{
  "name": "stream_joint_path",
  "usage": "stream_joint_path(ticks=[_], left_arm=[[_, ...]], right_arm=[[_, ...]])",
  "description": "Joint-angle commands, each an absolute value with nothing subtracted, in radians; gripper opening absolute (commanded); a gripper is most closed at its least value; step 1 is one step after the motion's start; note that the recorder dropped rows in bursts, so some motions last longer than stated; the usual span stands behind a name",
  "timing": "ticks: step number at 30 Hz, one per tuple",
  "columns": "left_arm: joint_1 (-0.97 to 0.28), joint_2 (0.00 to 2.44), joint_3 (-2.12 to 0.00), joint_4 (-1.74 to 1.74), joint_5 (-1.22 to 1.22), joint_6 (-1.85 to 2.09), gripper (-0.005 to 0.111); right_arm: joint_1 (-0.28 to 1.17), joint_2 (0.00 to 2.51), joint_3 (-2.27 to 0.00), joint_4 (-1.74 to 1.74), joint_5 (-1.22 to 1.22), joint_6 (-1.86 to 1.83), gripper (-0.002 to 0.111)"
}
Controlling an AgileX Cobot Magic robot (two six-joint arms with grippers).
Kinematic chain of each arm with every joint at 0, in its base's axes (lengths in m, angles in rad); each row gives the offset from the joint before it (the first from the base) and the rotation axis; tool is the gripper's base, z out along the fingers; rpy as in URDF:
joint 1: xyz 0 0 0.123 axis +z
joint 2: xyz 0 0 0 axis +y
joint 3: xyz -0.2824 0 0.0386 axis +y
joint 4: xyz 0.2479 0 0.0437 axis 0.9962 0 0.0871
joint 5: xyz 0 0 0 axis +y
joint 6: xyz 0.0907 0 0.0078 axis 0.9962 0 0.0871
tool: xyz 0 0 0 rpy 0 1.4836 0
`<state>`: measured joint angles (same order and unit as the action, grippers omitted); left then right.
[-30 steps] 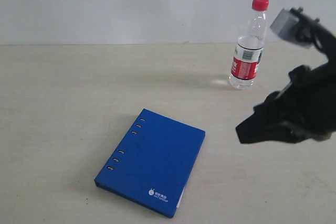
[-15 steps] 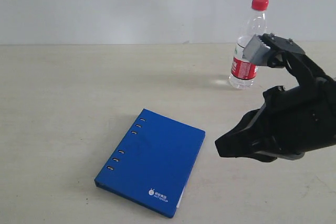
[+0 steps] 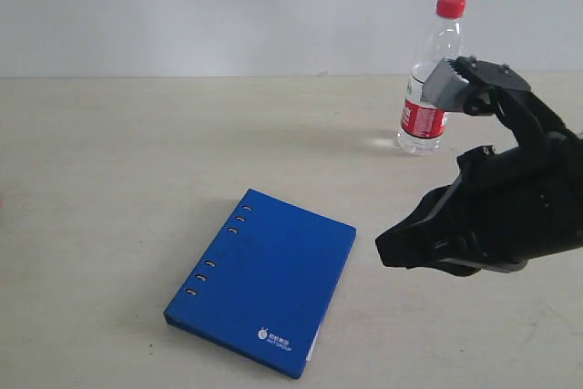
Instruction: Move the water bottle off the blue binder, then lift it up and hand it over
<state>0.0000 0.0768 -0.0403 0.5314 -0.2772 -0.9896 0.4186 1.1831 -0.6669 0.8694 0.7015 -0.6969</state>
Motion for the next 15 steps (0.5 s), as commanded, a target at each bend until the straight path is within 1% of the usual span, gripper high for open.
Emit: stream_joint_path(ticks=[1,2,3,6,7,8,9,11,13,15], left_arm=[[-0.010,0.324,-0.177,1.271,-0.461,-1.635,0.004],[-0.010,0.507,-0.260,1.458,-0.482,-1.708,0.004],[-0.010,0.676,-0.327,1.545,-0.482,-1.722,0.004],[-0.015,1.041,-0.455,1.621,-0.524,-1.695,0.004],[-0.047,1.190,-0.503,1.637,-0.529,-1.672,0.004],[-0.076,1.265,-0.527,1.644,-0.512,-1.649,0.004],[-0.137,1.386,-0.560,1.644,-0.410,-1.613,0.004],[-0.207,1.539,-0.620,1.644,-0.205,-1.615,0.004],[-0.219,1.622,-0.655,1.644,-0.173,-1.615,0.004],[-0.219,1.690,-0.687,1.646,-0.211,-1.615,0.004]], right_arm=[[0.420,1.207,-0.663,0.850,0.670,-0.677,0.000],[0.420,1.236,-0.661,0.840,0.661,-0.657,0.000],[0.420,1.262,-0.661,0.838,0.657,-0.654,0.000],[0.420,1.304,-0.661,0.840,0.623,-0.651,0.000],[0.420,1.316,-0.661,0.845,0.610,-0.644,0.000],[0.420,1.328,-0.661,0.848,0.610,-0.644,0.000],[0.420,1.341,-0.661,0.849,0.607,-0.644,0.000],[0.420,1.381,-0.661,0.847,0.599,-0.644,0.004],[0.420,1.416,-0.661,0.847,0.571,-0.644,0.010],[0.420,1.452,-0.661,0.861,0.528,-0.640,0.019]])
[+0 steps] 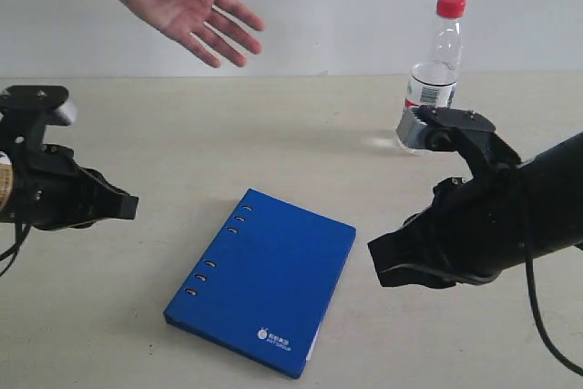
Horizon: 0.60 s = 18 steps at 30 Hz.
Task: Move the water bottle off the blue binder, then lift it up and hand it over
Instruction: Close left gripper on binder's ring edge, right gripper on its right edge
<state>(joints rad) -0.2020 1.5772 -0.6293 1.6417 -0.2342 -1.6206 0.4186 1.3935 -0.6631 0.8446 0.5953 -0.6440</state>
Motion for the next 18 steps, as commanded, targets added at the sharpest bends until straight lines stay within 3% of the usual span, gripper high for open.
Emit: stream_joint_path(ticks=[1,5,13,18], left_arm=[[-0.219,1.720,-0.706,1.649,-0.237,-1.610,0.004],[-0.221,1.813,-0.773,1.693,-0.352,-1.610,0.004],[-0.221,1.912,-0.836,1.744,-0.436,-1.633,0.004],[-0.221,1.941,-0.832,1.744,-0.527,-1.622,0.004]], right_arm=[[0.420,1.475,-0.661,0.875,0.503,-0.635,0.023],[0.420,1.558,-0.680,0.938,0.476,-0.637,0.030],[0.420,1.713,-0.700,1.096,0.423,-0.692,0.030],[0.420,1.794,-0.777,1.284,0.512,-0.827,0.030]])
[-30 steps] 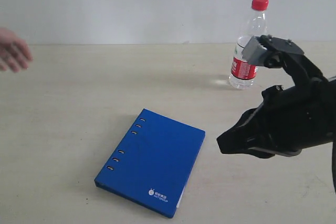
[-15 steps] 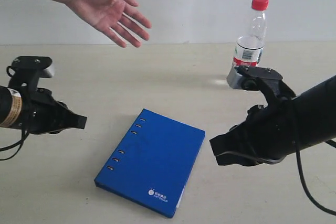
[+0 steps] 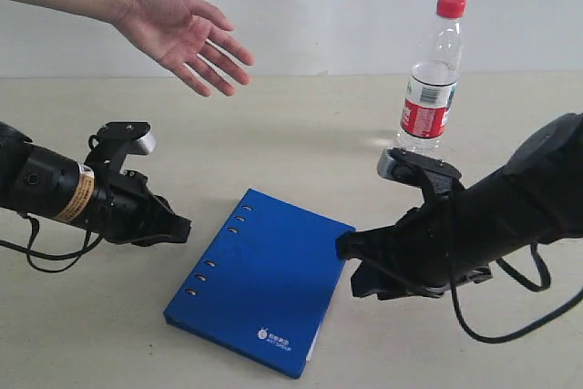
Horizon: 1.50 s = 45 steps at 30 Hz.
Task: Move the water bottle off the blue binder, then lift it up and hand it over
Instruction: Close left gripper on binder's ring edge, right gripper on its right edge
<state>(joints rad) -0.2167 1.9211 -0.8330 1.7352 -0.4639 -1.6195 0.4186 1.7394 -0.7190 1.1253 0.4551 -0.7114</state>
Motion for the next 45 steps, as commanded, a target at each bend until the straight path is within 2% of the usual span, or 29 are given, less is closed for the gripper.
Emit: stream_joint_path(ticks=[1,8,12,15,21,32,41,45], left_arm=[[-0.221,1.947,-0.831,1.744,-0.527,-1.622,0.004],[-0.221,1.958,-0.820,1.744,-0.521,-1.618,0.004],[-0.221,1.960,-0.816,1.744,-0.521,-1.605,0.004],[-0.221,1.960,-0.814,1.744,-0.521,-1.606,0.004],[-0.221,1.960,-0.813,1.744,-0.523,-1.606,0.004],[-0.221,1.960,-0.813,1.744,-0.532,-1.606,0.004],[-0.221,1.960,-0.813,1.744,-0.558,-1.604,0.004],[-0.221,1.960,-0.813,1.744,-0.558,-1.604,0.004]], right_arm=[[0.420,1.809,-0.790,1.326,0.522,-0.872,0.030],[0.418,1.893,-0.854,1.323,0.517,-0.897,0.032],[0.418,1.893,-0.860,1.269,0.519,-0.889,0.056],[0.418,1.893,-0.860,1.257,0.546,-0.872,0.066],[0.416,1.891,-0.860,1.101,0.565,-0.764,0.066],[0.418,1.893,-0.860,1.394,0.672,-1.010,0.066],[0.418,1.893,-0.860,1.426,0.705,-1.049,0.066],[0.416,1.893,-0.860,1.314,0.632,-0.991,0.066]])
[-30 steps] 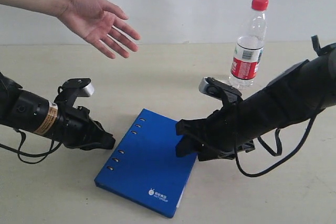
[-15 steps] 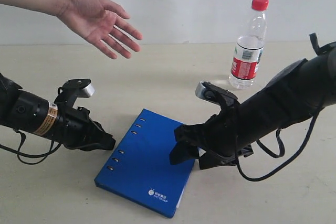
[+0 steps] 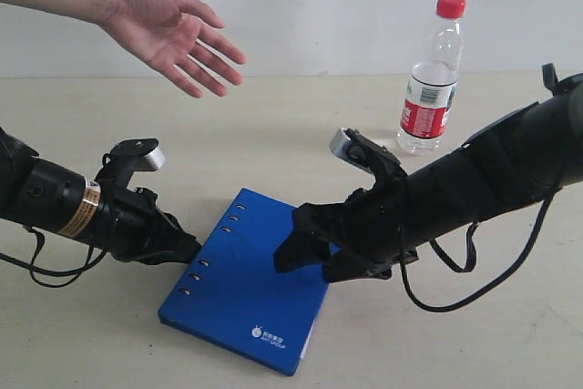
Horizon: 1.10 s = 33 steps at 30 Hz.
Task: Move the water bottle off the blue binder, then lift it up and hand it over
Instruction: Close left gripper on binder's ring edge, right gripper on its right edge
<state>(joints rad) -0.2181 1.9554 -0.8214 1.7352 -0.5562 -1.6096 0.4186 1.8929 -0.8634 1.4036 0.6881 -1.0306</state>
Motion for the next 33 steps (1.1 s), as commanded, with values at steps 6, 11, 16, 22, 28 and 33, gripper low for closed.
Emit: stream_joint_path(ticks=[6,11,16,22,28,33], left_arm=[[-0.221,1.960,-0.813,1.744,-0.554,-1.593,0.004],[-0.221,1.960,-0.813,1.744,-0.554,-1.593,0.004],[-0.221,1.960,-0.813,1.744,-0.554,-1.590,0.004],[-0.221,1.960,-0.813,1.744,-0.554,-1.586,0.004],[-0.221,1.960,-0.813,1.744,-0.549,-1.583,0.004],[-0.221,1.960,-0.813,1.744,-0.557,-1.577,0.004]], right_arm=[[0.418,1.893,-0.860,1.356,0.572,-0.993,0.066],[0.418,1.905,-0.860,1.464,0.582,-1.076,0.066],[0.418,1.929,-0.860,1.467,0.588,-1.074,0.066],[0.416,1.884,-0.860,1.388,0.572,-1.039,0.066],[0.416,1.868,-0.860,1.269,0.516,-0.927,0.066],[0.418,1.917,-0.860,1.333,0.534,-0.966,0.066]])
